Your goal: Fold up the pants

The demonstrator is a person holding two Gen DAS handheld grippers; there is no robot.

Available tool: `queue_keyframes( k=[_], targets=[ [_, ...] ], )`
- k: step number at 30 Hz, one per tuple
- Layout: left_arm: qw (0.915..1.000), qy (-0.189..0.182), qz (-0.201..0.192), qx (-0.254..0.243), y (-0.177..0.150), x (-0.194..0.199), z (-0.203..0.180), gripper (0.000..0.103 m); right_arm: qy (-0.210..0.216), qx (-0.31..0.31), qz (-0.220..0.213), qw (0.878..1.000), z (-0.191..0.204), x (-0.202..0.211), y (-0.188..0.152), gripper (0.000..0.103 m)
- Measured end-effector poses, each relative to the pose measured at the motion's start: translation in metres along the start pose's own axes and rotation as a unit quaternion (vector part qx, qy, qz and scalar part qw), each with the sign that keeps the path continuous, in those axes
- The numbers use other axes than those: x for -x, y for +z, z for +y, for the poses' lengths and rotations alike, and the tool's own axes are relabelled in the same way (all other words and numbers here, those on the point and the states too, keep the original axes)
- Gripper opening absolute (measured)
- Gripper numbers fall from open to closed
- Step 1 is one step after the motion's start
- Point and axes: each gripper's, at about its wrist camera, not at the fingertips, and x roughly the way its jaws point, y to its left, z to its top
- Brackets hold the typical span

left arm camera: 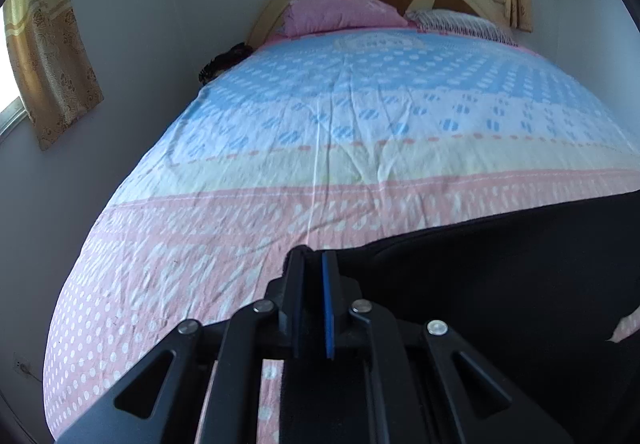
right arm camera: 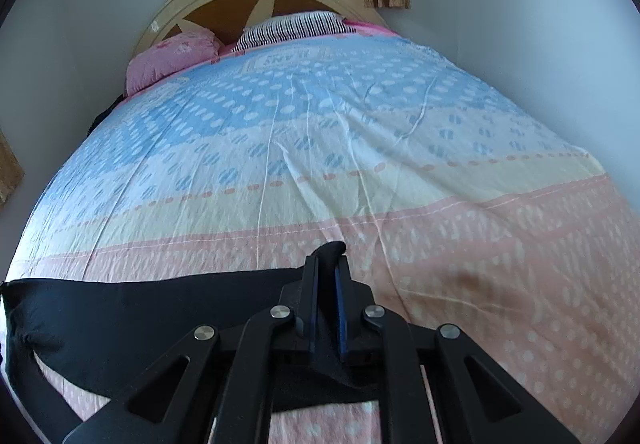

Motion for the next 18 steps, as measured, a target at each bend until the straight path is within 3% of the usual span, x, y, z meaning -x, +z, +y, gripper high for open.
queue_keyframes(
  k=[5,9,18],
  targets=[
    [0.9972,-0.047,-0.043,0.038,-0.009,0.045,0.021,0.009,0.017,-0.011,-0.054,0.998,-0.012,0.064,-0.026,0.007],
    [0.9953,-0.066,-0.05,0.05,-0.031,0.066,0.03,0.009,0.019,-0.015,-0.072,0.997,-0.022,0.101,-0.059,0.006],
    [0.9937,-0.081,-0.06,0.05,-0.092,0.1,0.036,0.009,0.01,-0.04,-0.051,0.998,-0.05,0.128,-0.127,0.006]
  ],
)
